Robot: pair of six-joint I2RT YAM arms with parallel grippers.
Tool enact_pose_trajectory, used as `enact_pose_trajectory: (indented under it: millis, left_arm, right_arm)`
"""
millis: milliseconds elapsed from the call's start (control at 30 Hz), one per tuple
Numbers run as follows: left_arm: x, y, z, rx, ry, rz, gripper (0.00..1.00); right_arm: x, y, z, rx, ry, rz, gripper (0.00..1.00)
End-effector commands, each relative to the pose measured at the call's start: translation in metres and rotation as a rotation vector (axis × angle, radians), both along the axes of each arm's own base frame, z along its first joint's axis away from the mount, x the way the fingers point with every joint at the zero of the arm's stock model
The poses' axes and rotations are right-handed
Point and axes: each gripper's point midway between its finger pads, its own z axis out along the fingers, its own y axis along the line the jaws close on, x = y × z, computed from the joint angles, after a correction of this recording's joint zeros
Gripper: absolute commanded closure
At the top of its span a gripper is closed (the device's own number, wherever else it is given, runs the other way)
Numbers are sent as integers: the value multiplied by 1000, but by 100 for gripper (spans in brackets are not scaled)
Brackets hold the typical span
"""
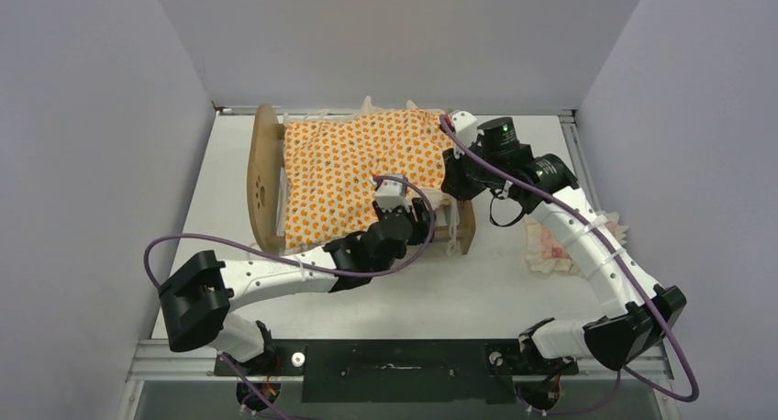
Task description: Set up the pet bed
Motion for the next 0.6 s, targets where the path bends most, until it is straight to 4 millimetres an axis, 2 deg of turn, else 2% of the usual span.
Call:
enact_pose_trajectory:
  millis: [0,167,267,367,433,567]
  left_arm:
    - [16,-17,45,-156,-62,-44,45]
    - [13,-41,58,-205,-82,-127,51]
    - [14,-41,47,-172,-72,-112,50]
    - [29,-25,33,-123,-49,-25,48]
    - [43,-8,23,-86,-31,44,48]
    - [65,23,7,-31,4,145,46]
  right_arm:
    - [-18,9,24,138,-29,24,95]
    - [-23,4,26,141,-32,10,95]
    - [-26,-11,16,83,-14,-46,95]
    - [-22,-41,3,-31,-30,-169,95]
    - [-19,-51,4,-64,-53,-205,95]
    - [-10,-35,29,-1,-112,-148,94]
